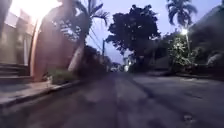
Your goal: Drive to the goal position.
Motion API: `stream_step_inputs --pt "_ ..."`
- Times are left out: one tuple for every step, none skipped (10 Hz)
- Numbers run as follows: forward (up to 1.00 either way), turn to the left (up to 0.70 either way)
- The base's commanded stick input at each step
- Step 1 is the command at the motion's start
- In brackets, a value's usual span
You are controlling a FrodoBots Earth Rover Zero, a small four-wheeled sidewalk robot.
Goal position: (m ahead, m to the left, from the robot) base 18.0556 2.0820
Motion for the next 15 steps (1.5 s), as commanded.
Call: stream_step_inputs --pt "0.7 -0.21" --pt "0.7 -0.12" --pt "0.7 -0.03" --pt "0.7 0.0" --pt "0.7 0.0" --pt "0.7 -0.14" --pt "0.7 -0.35" --pt "0.7 -0.35" --pt "0.7 -0.35" --pt "0.7 -0.35" --pt "0.7 -0.21" --pt "0.7 -0.02" --pt "0.7 0.0" --pt "0.7 0.0" --pt "0.7 0.0"
